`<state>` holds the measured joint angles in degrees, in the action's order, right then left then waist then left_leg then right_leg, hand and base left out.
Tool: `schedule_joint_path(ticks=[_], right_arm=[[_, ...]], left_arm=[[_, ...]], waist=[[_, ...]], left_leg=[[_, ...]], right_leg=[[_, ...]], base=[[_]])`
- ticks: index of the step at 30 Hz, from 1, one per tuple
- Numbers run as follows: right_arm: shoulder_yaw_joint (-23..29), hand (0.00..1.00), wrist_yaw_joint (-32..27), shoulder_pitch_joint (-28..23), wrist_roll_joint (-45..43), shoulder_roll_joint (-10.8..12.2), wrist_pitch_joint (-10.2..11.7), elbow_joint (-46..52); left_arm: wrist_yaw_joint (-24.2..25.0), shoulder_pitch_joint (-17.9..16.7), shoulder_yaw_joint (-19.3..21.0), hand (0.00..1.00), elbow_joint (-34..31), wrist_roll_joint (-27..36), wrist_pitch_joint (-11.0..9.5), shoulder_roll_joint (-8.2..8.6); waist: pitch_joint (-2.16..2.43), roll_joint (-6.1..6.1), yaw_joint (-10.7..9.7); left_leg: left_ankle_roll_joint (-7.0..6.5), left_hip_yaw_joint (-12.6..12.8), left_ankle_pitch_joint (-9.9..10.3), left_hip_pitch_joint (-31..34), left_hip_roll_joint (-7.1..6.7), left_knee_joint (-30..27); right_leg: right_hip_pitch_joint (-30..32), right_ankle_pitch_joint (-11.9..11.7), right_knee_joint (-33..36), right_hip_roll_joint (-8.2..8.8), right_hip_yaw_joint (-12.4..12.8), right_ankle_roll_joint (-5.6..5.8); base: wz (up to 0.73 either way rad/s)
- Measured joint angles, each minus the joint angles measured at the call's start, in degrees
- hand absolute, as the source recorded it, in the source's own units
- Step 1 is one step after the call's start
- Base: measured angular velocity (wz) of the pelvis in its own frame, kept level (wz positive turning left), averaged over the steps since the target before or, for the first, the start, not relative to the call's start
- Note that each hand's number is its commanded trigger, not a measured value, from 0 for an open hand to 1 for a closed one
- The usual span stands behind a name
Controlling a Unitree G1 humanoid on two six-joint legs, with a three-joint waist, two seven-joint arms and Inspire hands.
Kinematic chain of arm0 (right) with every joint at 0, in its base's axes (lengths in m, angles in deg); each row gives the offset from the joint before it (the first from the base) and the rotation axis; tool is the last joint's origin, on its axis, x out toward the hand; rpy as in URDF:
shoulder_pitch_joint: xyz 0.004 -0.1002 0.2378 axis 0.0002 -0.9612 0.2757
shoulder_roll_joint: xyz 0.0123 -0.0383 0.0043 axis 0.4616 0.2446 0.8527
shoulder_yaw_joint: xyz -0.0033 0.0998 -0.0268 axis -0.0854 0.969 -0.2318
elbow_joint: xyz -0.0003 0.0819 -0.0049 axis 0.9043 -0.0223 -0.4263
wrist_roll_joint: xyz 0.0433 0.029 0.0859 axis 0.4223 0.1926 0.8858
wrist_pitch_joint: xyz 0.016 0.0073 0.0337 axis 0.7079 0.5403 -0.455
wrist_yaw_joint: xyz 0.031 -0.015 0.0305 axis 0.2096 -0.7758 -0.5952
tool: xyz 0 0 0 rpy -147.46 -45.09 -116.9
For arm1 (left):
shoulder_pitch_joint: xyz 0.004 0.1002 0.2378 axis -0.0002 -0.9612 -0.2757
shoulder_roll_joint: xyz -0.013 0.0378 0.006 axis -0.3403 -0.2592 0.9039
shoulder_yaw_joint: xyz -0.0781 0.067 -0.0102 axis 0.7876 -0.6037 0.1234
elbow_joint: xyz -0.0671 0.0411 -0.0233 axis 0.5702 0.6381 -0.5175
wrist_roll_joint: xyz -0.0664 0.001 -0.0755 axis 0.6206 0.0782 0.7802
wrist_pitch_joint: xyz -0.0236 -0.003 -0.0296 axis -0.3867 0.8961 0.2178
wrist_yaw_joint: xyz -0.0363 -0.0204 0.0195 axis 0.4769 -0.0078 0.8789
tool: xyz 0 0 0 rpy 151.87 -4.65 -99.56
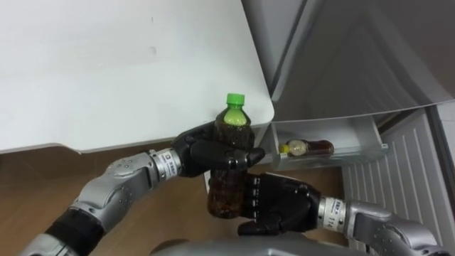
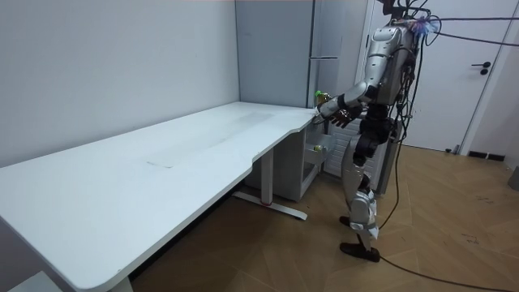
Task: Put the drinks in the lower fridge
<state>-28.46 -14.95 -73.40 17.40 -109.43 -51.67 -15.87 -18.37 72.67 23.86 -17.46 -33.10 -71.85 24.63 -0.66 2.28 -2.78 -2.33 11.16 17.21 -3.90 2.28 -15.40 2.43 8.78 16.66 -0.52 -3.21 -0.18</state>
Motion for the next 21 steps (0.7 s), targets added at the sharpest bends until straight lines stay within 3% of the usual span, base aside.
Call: schedule_joint_path(ticks=[8, 21], right_arm=[[-1.39, 0.00, -3.33, -0.01, 6.14, 0.50, -0.68, 0.08], [-1.56, 0.00, -6.34, -0.01, 7.00, 1.71, -0.65, 0.50]], left_arm=[[-0.34, 0.08, 1.08, 1.00, -0.94, -0.01, 0.01, -0.21], [-1.52, 0.12, 1.52, 1.00, -1.87, -1.06, -0.02, -0.54]], waist=[[0.21, 0.02, 0.17], [0.49, -0.77, 0.24]], left_leg=[[0.00, 0.72, 0.00, -0.71, 0.07, 0.22], [0.04, 1.13, -0.04, -0.94, 0.06, 0.45]], right_leg=[[-0.27, 0.00, 0.01, -0.09, 0.30, 0.00], [-0.26, 0.00, -0.04, -0.38, 1.52, 0.00]], base=[[-0.04], [-0.02]])
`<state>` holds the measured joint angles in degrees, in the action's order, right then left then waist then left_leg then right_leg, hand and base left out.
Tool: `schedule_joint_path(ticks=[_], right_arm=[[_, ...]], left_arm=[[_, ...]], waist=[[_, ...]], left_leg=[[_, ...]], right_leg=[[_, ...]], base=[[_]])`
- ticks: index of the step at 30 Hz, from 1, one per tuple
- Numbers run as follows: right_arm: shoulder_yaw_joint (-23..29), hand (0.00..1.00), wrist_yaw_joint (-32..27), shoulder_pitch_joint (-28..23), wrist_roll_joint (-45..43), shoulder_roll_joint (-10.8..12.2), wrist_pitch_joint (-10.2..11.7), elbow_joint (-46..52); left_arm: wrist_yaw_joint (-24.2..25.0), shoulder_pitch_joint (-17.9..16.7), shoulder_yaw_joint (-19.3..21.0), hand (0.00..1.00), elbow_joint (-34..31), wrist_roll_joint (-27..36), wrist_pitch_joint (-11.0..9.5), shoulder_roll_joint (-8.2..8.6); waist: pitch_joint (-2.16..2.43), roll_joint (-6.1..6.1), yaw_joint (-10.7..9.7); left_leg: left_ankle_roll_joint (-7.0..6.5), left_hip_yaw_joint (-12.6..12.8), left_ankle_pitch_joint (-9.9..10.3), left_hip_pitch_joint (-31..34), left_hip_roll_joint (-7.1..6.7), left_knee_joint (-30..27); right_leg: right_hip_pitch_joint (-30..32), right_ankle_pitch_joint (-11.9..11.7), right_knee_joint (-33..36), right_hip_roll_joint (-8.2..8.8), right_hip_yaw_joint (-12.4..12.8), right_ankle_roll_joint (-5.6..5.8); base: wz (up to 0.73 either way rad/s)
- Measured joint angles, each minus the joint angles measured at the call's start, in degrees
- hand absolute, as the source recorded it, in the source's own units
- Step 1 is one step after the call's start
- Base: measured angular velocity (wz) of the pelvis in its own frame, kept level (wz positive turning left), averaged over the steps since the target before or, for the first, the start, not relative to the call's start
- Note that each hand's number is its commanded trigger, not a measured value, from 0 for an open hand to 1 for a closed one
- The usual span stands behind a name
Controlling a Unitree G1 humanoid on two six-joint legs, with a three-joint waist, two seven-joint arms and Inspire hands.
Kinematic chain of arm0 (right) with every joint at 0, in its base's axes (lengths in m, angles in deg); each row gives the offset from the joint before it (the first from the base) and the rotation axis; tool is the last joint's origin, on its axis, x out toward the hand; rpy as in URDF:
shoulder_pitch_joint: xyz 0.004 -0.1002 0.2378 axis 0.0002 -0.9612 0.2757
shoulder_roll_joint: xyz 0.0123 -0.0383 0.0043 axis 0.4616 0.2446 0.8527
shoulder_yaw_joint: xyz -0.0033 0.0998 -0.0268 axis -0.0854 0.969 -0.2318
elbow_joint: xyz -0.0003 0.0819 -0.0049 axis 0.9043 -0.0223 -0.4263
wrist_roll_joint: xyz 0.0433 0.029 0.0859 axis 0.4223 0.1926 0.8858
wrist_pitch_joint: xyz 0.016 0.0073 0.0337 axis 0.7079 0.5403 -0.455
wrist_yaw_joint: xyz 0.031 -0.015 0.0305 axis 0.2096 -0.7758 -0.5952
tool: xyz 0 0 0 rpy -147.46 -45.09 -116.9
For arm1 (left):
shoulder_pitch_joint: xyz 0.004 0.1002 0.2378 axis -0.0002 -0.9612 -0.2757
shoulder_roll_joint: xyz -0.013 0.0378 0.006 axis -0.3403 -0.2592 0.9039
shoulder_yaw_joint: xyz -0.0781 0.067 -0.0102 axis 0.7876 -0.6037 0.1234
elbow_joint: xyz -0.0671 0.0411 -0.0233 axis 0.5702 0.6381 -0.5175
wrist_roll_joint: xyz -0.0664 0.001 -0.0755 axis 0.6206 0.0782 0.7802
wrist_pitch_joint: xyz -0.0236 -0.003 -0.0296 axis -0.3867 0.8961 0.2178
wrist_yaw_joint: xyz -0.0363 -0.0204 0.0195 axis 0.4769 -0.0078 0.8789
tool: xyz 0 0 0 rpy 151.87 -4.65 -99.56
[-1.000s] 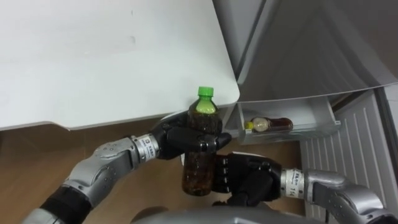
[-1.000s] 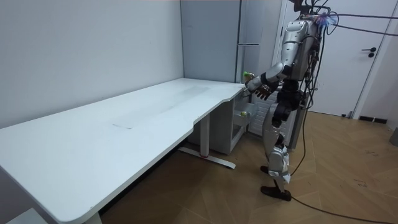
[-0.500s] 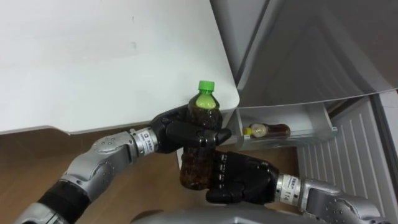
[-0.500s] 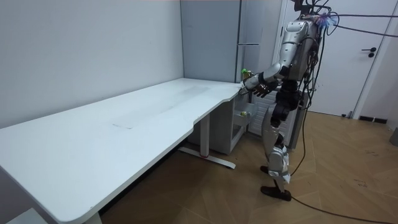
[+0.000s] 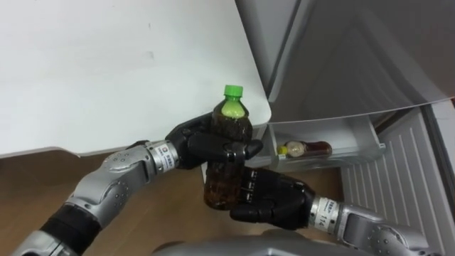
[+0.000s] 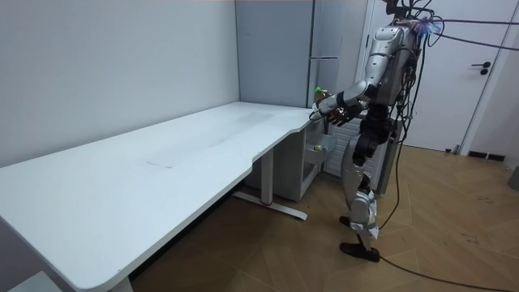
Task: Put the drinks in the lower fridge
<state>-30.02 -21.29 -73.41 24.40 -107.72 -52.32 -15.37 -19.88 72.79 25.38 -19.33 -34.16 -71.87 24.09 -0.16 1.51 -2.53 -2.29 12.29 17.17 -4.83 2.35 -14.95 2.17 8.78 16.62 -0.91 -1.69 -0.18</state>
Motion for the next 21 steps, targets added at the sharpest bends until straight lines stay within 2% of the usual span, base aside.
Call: schedule_joint_path(ticks=[4, 10, 13, 20, 21], right_arm=[[-0.92, 0.00, -1.54, -0.38, 3.40, -0.37, -0.02, 0.05], [-0.93, 0.00, -3.29, -1.32, 4.38, -0.26, -0.03, 1.33], [-0.94, 0.00, -3.88, -1.59, 4.38, -0.21, -0.03, 1.79], [-0.98, 0.00, -4.77, -1.77, 4.38, 0.02, -0.03, 1.88], [-0.98, 0.20, -4.98, -1.77, 4.38, 0.03, -0.03, 1.88]], left_arm=[[0.00, 0.13, -0.01, 1.00, 0.00, -0.08, -0.03, 0.12], [0.19, 0.14, -0.13, 1.00, 0.00, -0.21, -0.10, 0.09], [0.62, 0.10, -0.24, 1.00, -0.10, -2.73, -0.99, -0.01], [0.94, 0.10, -0.24, 1.00, -0.98, -5.08, -1.10, -0.15], [1.01, 0.11, -0.18, 1.00, -1.01, -5.40, -1.12, -0.15]], waist=[[-0.04, -0.08, 0.00], [-0.43, -0.69, -0.30], [-0.40, -0.90, -0.33], [-0.40, -1.05, -0.44], [-0.39, -1.05, -0.44]], left_leg=[[0.08, 0.00, -0.13, -0.18, -0.02, 0.23], [0.09, -0.03, -0.13, -0.57, -0.05, 0.71], [0.11, -0.03, -0.15, -0.62, -0.06, 0.84], [0.12, -0.03, -0.25, -0.65, -0.11, 1.23], [0.12, -0.03, -0.25, -0.65, -0.11, 1.23]], right_leg=[[-0.01, 0.00, 0.00, 0.00, -0.05, 0.00], [-0.18, 0.00, 0.04, -0.06, -0.13, 0.00], [-0.18, 0.00, 0.01, -0.09, -0.13, 0.00], [-0.03, 0.00, 0.01, -0.10, -0.13, 0.00], [-0.03, 0.00, 0.01, -0.11, -0.14, 0.00]], base=[[0.00], [0.00], [0.00], [0.00], [0.00]])
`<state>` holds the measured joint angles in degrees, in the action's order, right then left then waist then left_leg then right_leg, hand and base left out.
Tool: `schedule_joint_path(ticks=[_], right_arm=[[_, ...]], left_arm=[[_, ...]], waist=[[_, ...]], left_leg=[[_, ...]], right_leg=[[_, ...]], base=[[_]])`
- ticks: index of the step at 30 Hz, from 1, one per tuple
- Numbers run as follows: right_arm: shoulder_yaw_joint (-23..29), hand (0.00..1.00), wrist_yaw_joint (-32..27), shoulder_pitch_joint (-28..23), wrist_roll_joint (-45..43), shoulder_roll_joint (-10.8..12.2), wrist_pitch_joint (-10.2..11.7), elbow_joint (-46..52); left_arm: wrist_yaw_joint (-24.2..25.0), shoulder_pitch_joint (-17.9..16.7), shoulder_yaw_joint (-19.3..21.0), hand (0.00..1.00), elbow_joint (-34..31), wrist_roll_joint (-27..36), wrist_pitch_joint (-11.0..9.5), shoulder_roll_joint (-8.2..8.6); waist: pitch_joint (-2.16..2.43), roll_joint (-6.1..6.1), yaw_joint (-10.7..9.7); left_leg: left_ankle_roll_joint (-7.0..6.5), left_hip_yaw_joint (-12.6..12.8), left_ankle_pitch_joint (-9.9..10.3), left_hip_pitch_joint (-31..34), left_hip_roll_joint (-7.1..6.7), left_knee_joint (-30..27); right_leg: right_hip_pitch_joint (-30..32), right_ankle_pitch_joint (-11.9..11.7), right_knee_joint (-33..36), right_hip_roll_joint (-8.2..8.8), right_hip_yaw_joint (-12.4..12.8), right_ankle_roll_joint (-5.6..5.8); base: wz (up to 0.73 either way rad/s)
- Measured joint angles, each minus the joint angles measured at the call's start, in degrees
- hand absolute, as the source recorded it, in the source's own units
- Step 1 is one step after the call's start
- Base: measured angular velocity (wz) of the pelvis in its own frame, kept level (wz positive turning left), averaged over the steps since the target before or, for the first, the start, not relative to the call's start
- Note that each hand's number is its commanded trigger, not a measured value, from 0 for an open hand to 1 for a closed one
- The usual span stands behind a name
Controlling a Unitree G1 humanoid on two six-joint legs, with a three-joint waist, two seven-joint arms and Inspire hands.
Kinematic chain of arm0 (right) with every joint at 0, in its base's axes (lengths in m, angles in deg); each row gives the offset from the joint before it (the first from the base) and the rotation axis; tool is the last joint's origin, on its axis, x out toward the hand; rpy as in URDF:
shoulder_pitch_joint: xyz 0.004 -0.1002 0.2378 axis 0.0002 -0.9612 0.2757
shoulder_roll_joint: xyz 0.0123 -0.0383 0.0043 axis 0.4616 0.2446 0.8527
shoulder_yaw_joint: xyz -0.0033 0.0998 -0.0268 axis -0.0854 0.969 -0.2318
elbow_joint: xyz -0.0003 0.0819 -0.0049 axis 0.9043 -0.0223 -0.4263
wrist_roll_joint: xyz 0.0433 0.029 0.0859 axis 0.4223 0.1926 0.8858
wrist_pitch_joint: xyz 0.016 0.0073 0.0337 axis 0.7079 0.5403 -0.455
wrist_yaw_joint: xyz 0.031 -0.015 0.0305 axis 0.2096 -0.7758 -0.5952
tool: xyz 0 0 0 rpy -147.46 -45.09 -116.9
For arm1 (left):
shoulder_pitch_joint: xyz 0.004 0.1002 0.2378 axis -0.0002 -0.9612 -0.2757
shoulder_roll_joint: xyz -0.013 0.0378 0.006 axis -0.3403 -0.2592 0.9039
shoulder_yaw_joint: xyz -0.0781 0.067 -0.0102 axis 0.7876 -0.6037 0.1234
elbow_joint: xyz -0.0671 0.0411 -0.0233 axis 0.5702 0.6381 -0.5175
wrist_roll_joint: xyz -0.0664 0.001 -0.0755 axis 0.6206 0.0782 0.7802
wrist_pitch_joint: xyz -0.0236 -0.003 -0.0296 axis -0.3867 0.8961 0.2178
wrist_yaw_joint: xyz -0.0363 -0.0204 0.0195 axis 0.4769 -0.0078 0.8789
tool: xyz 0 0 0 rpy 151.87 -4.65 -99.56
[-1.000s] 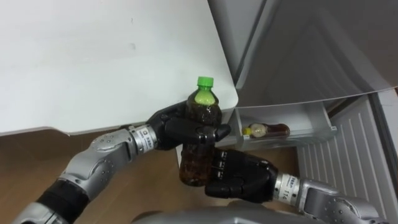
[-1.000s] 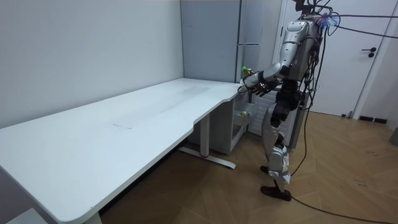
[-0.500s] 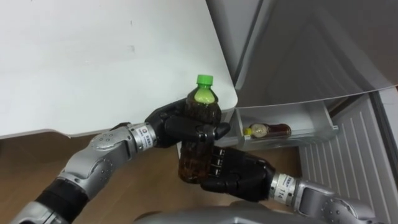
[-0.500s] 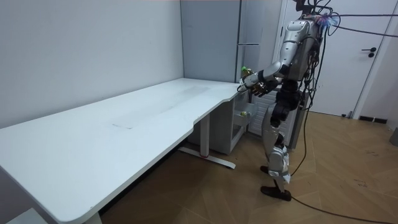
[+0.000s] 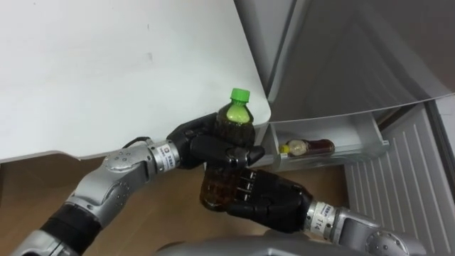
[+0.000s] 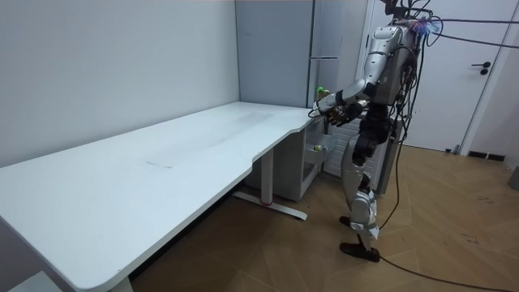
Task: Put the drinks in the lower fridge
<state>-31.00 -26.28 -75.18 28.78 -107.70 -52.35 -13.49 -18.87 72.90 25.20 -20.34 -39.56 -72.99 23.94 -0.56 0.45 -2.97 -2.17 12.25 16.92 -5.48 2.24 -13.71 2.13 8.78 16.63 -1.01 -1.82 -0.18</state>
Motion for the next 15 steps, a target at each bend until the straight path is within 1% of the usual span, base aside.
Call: schedule_joint_path(ticks=[1, 2, 6, 9, 10, 13, 15], right_arm=[[0.00, 0.76, -0.17, 0.00, 0.00, -0.01, 0.00, 0.00], [0.00, 1.00, -0.23, 0.00, 0.00, -0.04, -0.01, 0.00], [0.00, 1.00, -1.25, 0.00, 0.01, 0.05, -0.04, 0.00], [0.01, 1.00, -4.95, 0.01, 0.01, 0.13, -0.03, -0.02], [0.04, 1.00, -6.44, 0.01, 0.04, 0.20, -0.03, -0.03], [0.02, 1.00, -7.11, 0.00, 0.39, 0.54, 0.02, 0.07], [0.02, 1.00, -7.60, -0.01, 0.47, 0.83, 0.02, 0.06]], left_arm=[[0.08, 0.02, 0.04, 1.00, -0.01, -0.61, -0.05, 0.03], [0.14, 0.06, 0.04, 1.00, -0.01, -1.04, -0.09, 0.04], [0.15, 0.08, 0.04, 1.00, 0.00, -1.38, -0.02, 0.15], [0.47, 0.06, 0.00, 1.00, -0.05, -1.23, 0.00, 1.04], [0.81, 0.03, -0.06, 1.00, -0.20, -1.21, 0.01, 1.58], [0.41, 0.03, 0.11, 1.00, 0.18, -0.47, 0.51, 2.03], [0.38, 0.03, 0.11, 1.00, 0.23, 0.37, 0.49, 2.09]], waist=[[0.01, -0.01, 0.01], [0.01, 0.00, 0.02], [0.04, -0.03, 0.02], [0.08, -0.17, 0.14], [0.09, -0.18, 0.21], [0.08, -0.18, 0.21], [0.06, -0.22, 0.18]], left_leg=[[0.00, 0.00, 0.00, 0.00, -0.01, 0.00], [0.00, 0.00, 0.00, -0.01, -0.01, -0.01], [0.00, 0.00, 0.00, -0.02, -0.02, -0.02], [0.00, 0.00, 0.00, -0.04, -0.02, -0.01], [0.00, -0.01, 0.00, -0.05, -0.01, -0.01], [0.00, 0.01, 0.00, -0.08, 0.01, 0.00], [0.00, 0.02, 0.00, -0.03, -0.01, 0.00]], right_leg=[[0.00, 0.00, 0.00, 0.01, -0.02, 0.00], [0.00, 0.00, 0.00, 0.01, -0.02, 0.00], [0.00, 0.00, 0.00, 0.01, -0.02, 0.00], [0.00, 0.00, -0.01, 0.01, -0.03, 0.00], [0.00, 0.00, -0.01, 0.01, -0.02, 0.00], [0.03, 0.00, -0.03, -0.03, -0.02, 0.00], [0.12, 0.00, -0.03, -0.02, -0.01, 0.00]], base=[[0.00], [0.00], [0.00], [0.00], [0.00], [0.00], [0.00]])
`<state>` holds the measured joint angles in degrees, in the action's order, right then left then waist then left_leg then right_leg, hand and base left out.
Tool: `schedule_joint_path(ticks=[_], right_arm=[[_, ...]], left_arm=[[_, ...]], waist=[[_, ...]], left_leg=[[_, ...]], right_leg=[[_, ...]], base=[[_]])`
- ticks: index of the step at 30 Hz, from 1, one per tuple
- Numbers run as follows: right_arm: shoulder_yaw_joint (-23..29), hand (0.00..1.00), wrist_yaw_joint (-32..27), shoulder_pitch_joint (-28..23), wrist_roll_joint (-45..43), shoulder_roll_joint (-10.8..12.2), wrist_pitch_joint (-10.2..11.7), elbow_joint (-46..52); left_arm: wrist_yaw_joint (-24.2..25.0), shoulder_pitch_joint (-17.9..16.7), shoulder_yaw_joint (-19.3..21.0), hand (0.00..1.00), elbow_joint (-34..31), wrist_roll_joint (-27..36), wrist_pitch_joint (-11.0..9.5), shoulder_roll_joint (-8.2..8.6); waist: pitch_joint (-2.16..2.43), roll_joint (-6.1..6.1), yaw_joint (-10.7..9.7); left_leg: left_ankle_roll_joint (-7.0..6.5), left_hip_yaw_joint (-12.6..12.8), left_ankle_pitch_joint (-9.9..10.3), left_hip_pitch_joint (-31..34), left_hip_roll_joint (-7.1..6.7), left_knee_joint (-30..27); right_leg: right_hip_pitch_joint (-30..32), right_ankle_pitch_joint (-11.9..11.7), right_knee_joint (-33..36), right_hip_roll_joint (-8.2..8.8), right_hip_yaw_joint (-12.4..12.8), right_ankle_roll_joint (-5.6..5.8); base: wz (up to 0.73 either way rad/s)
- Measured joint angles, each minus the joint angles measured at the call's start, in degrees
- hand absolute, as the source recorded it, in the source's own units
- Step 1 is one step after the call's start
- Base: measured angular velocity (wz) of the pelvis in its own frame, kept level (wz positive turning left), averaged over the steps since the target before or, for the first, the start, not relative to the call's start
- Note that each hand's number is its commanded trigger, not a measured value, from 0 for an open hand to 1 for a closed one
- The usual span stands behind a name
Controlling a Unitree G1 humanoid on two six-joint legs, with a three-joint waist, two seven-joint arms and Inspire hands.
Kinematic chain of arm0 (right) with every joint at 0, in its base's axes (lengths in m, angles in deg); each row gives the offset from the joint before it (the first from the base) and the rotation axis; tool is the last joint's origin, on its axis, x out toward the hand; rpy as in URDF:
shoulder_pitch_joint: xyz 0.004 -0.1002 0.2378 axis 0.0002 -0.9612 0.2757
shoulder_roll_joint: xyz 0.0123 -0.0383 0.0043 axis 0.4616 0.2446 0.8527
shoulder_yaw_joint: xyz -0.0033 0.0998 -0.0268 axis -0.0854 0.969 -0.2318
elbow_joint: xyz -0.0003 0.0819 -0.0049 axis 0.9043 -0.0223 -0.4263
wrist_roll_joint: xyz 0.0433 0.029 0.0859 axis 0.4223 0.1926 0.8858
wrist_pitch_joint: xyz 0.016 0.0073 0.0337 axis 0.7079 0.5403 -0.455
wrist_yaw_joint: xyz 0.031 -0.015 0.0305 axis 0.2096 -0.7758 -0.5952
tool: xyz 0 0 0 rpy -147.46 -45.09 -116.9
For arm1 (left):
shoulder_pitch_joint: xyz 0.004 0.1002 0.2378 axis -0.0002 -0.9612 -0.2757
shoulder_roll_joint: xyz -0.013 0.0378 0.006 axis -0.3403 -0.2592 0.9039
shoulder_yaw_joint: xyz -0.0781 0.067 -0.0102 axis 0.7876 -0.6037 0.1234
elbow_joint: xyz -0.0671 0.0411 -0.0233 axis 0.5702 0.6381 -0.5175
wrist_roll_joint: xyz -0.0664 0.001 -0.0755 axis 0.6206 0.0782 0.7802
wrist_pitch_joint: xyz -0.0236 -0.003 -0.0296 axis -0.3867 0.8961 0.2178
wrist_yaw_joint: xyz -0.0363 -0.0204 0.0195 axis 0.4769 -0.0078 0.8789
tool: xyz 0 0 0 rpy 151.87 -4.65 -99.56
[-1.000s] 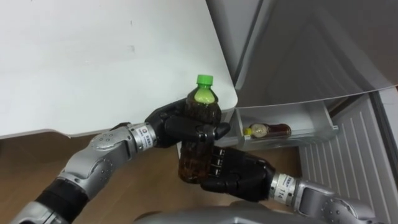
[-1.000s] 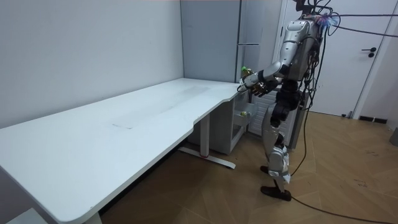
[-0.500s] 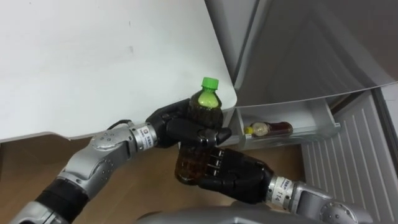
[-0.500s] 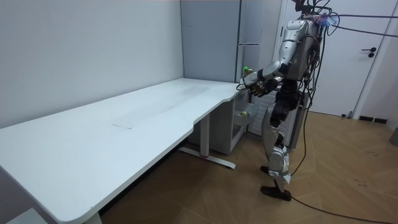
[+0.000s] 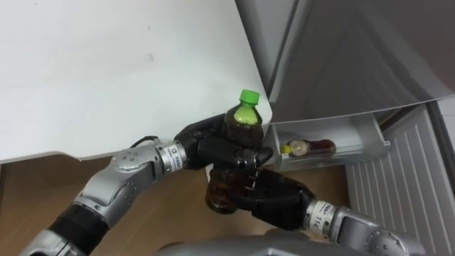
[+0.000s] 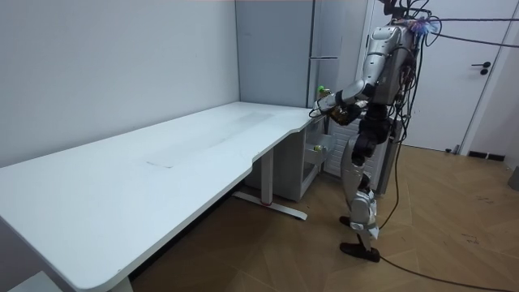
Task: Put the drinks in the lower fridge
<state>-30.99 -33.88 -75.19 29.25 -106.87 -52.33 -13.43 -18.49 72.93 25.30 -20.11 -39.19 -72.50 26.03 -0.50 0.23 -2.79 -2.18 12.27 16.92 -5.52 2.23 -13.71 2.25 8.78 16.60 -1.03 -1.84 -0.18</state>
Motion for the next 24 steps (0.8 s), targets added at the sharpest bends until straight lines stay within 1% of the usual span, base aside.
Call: schedule_joint_path(ticks=[10, 13, 15, 16, 17, 18, 20, 22, 24], right_arm=[[-0.70, 1.00, -0.97, -0.13, 1.97, 0.08, 0.04, 0.00], [-0.70, 1.00, -0.99, -0.55, 3.91, 0.14, 0.07, 0.00], [-0.70, 1.00, -1.28, -0.89, 4.65, 0.53, 0.28, 0.00], [-0.73, 1.00, -1.47, -0.96, 4.65, 0.58, 0.28, 0.00], [-0.73, 1.00, -1.65, -1.03, 4.67, 0.65, 0.28, 0.00], [-0.73, 1.00, -1.81, -1.04, 4.73, 0.70, 0.28, 0.00], [-0.72, 1.00, -2.15, -1.39, 5.31, 0.90, 0.58, 0.00], [-0.75, 1.00, -2.46, -1.54, 5.30, 0.94, 0.57, -0.02], [-0.74, 1.00, -2.58, -1.58, 5.30, 0.46, 0.57, -0.35]], left_arm=[[-0.21, -0.53, 0.12, 1.00, 0.11, 1.85, -0.01, -0.10], [-0.60, -1.15, 0.96, 1.00, 0.17, 4.01, -0.01, 0.25], [-0.68, -1.30, 1.28, 1.00, 0.17, 4.11, -0.08, 0.48], [-0.80, -1.30, 1.15, 0.83, 0.17, 4.10, -0.01, 0.50], [-1.01, -1.34, 1.10, 0.10, 0.17, 4.10, 0.05, 0.57], [-1.23, -1.37, 1.11, 0.00, 0.17, 4.10, 0.07, 0.63], [-1.64, -1.38, 1.22, 0.00, 0.16, 4.05, 0.07, 0.74], [-1.64, -1.37, 1.12, 0.00, 0.16, 3.78, 0.10, 0.46], [-1.61, -1.38, 1.04, 0.00, 0.15, 3.32, 0.15, 0.37]], waist=[[-0.02, 0.04, -0.03], [-0.12, 0.20, -0.02], [-0.22, 0.38, 0.02], [-0.26, 0.43, 0.03], [-0.29, 0.46, 0.08], [-0.31, 0.50, 0.08], [-0.37, 0.60, 0.07], [-0.34, 0.53, 0.09], [-0.30, 0.45, 0.13]], left_leg=[[-0.03, -0.01, -0.09, -0.11, -0.01, -0.23], [-0.02, 0.00, -0.15, -0.13, -0.01, -0.31], [-0.03, 0.00, -0.20, -0.11, -0.02, -0.32], [-0.04, 0.00, -0.21, -0.06, -0.05, -0.41], [-0.04, 0.02, -0.21, -0.02, -0.05, -0.54], [-0.04, 0.02, -0.21, 0.02, -0.05, -0.61], [-0.03, 0.01, -0.20, 0.35, -0.05, -0.59], [-0.02, 0.00, -0.18, 0.28, -0.04, 0.05], [-0.01, 0.01, -0.19, 0.27, 0.02, 0.09]], right_leg=[[0.08, 0.00, -0.05, 0.10, 0.07, 0.00], [0.08, 0.00, -0.07, 0.40, 0.08, 0.00], [0.07, 0.00, -0.08, 0.44, 0.07, 0.01], [0.07, 0.01, -0.08, 0.48, 0.06, 0.01], [0.08, 0.01, -0.08, 0.49, -0.01, 0.01], [0.07, 0.01, -0.08, 0.49, -0.01, 0.01], [0.10, 0.00, -0.19, 0.14, -0.05, 0.01], [0.05, -0.01, -0.29, 0.09, -0.06, -0.01], [-0.12, -0.04, -0.67, 0.01, -0.06, -0.06]], base=[[0.00], [0.00], [0.00], [0.00], [0.00], [0.00], [0.00], [0.00], [0.00]])
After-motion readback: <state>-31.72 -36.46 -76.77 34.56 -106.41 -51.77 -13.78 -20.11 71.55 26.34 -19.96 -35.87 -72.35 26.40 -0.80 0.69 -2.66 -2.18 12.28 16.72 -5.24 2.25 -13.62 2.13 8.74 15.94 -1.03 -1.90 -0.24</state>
